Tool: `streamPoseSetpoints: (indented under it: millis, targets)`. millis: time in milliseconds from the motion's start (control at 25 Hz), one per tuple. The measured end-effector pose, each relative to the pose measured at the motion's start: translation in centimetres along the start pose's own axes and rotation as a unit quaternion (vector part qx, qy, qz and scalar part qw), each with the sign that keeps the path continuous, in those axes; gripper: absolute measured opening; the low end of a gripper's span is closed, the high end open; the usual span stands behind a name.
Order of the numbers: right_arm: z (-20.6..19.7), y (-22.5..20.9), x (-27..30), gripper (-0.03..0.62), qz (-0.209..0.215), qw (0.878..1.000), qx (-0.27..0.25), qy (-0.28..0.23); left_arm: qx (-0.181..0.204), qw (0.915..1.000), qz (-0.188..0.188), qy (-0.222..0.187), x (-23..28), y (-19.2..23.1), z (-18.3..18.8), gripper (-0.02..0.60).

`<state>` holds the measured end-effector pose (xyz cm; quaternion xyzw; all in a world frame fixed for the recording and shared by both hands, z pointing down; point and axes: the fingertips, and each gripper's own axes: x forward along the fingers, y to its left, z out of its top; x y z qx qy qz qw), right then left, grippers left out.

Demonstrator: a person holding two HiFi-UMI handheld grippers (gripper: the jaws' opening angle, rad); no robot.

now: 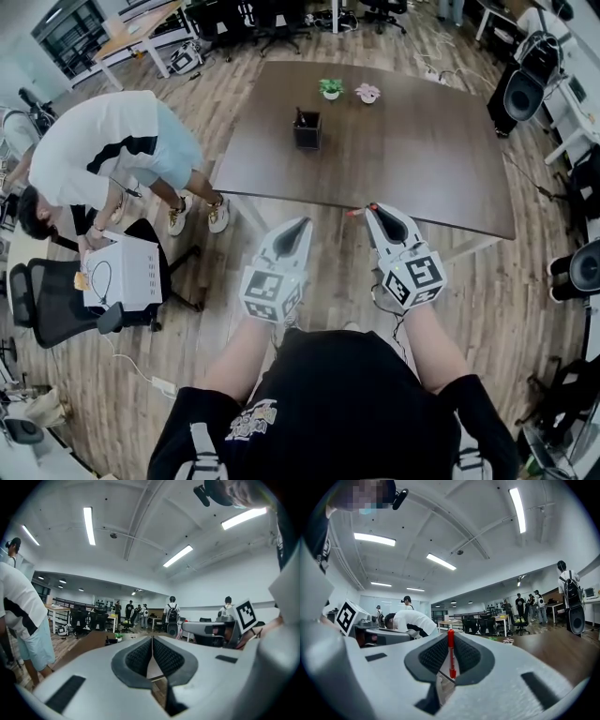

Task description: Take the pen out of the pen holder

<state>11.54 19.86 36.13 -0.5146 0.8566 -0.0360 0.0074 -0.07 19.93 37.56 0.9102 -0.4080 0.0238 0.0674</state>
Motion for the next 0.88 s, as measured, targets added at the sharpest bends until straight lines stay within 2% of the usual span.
streamPoseSetpoints:
  millis: [880]
  targets:
    - [-0.6,-1.7,1.0,0.04,0.011,1.0,0.012,0.005,-0.01,0.9999,0.013,0.006,1.8,0.3,-0.8,0.009]
